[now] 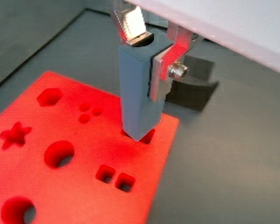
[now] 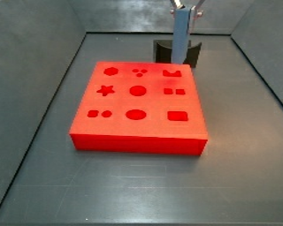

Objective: Insert the arch object.

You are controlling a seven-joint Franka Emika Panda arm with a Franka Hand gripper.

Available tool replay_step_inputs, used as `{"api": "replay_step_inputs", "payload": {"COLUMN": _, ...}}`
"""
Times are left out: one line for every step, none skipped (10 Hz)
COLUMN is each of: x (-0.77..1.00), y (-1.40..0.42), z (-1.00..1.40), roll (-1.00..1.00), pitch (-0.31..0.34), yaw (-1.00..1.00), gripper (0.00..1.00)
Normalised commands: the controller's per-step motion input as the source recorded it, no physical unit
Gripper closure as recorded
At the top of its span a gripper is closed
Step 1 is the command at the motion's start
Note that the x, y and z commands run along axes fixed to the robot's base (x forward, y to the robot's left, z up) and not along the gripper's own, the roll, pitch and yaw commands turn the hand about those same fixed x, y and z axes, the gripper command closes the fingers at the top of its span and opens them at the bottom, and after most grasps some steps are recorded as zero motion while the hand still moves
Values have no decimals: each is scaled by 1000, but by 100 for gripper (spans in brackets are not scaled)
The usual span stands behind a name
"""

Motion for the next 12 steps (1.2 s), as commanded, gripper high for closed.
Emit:
{"api": "replay_step_inputs", "payload": {"x": 0, "y": 0, "z": -83, "roll": 37, "pitch": 0, "yaw": -1000, "gripper": 100}}
{"api": "replay_step_inputs", "payload": {"x": 0, "y": 0, "z": -57, "roll": 30, "pitch": 0, "yaw": -1000, "gripper": 100}}
{"api": "replay_step_inputs", "payload": {"x": 0, "y": 0, "z": -43, "roll": 23, "pitch": 0, "yaw": -1000, "gripper": 100}}
{"api": "replay_step_inputs", "payload": {"x": 0, "y": 0, "z": -46, "roll": 27, "pitch": 0, "yaw": -1000, "gripper": 100}}
{"api": "replay_step_inputs", "payload": {"x": 0, "y": 0, "z": -51, "roll": 63, "pitch": 0, "yaw": -1000, "gripper": 100}}
{"api": "replay_step_inputs", "payload": {"x": 0, "y": 0, "z": -23, "roll": 121, "pitch": 0, "yaw": -986, "gripper": 100}}
{"api": "replay_step_inputs", "payload": {"x": 0, "y": 0, "z": -20, "roll": 117, "pitch": 0, "yaw": -994, "gripper": 100}}
{"api": "replay_step_inputs", "payload": {"x": 0, "y": 0, "z": -74, "roll": 101, "pitch": 0, "yaw": -1000, "gripper": 100}}
{"api": "replay_step_inputs", "payload": {"x": 0, "y": 0, "z": -149, "roll": 81, "pitch": 0, "yaw": -1000, "gripper": 100}}
{"api": "replay_step_inputs", "payload": {"x": 0, "y": 0, "z": -191, "roll": 76, "pitch": 0, "yaw": -1000, "gripper": 100}}
{"api": "replay_step_inputs", "payload": {"x": 0, "y": 0, "z": -177, "roll": 67, "pitch": 0, "yaw": -1000, "gripper": 100}}
{"api": "replay_step_inputs", "payload": {"x": 0, "y": 0, "z": -149, "roll": 83, "pitch": 0, "yaw": -923, "gripper": 100}}
